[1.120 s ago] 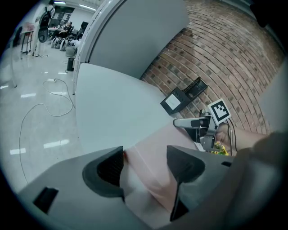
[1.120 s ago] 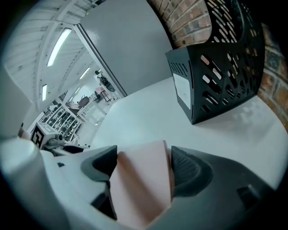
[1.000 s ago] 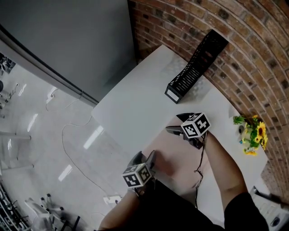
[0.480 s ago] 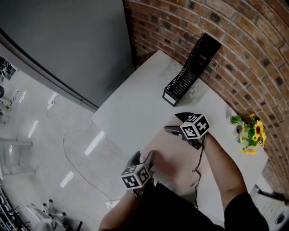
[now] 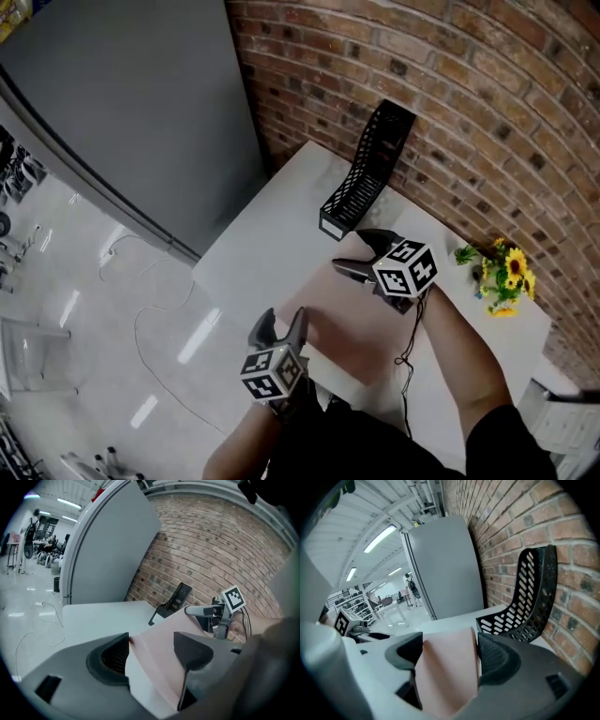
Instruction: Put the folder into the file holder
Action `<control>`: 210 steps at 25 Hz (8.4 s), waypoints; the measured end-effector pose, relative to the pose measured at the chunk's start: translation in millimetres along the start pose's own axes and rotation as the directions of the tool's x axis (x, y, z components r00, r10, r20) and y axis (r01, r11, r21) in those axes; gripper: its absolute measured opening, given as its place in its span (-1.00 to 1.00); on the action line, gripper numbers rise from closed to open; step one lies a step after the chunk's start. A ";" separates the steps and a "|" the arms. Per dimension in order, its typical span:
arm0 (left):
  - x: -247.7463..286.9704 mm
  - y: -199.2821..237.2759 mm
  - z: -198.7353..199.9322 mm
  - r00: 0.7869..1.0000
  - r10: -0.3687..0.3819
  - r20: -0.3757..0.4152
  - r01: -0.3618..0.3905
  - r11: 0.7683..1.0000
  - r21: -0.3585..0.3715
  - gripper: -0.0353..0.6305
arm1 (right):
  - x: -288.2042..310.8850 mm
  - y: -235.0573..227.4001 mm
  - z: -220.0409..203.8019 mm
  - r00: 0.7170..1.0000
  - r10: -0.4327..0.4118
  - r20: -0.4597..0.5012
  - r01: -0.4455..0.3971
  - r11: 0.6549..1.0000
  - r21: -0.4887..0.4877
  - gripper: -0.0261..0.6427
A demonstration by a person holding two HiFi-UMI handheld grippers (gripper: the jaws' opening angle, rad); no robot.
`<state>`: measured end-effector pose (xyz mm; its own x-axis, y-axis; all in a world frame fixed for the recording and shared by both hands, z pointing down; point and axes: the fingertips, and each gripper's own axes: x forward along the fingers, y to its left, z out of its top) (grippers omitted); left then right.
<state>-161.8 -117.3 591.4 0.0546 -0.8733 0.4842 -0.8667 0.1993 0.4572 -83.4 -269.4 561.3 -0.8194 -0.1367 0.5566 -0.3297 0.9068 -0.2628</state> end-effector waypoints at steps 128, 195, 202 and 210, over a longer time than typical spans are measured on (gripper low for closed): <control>-24.5 -184.8 291.6 0.808 -0.427 0.407 0.159 0.822 0.547 -0.21 | -232.3 -21.8 70.7 0.665 -0.522 0.533 0.488 0.845 0.218 -0.91; 202.7 -194.1 237.0 0.861 -0.427 0.275 0.209 0.791 0.574 -0.32 | -184.1 -71.8 54.7 0.617 -0.663 0.424 0.558 0.748 0.359 -0.91; 180.5 -197.4 241.2 0.839 -0.470 0.275 0.220 0.755 0.618 -0.17 | -193.1 -62.7 60.4 0.602 -0.653 0.459 0.562 0.755 0.337 -0.91; 121.2 -190.0 241.2 0.830 -0.462 0.313 0.192 0.762 0.618 -0.17 | -201.0 -42.5 68.9 0.625 -0.610 0.488 0.550 0.787 0.280 -0.91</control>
<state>-110.0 -368.2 383.4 0.2909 -0.9558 -0.0431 -0.9567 -0.2903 -0.0196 63.1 -307.9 406.3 -0.5395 -0.8329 0.1235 -0.8412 0.5269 -0.1216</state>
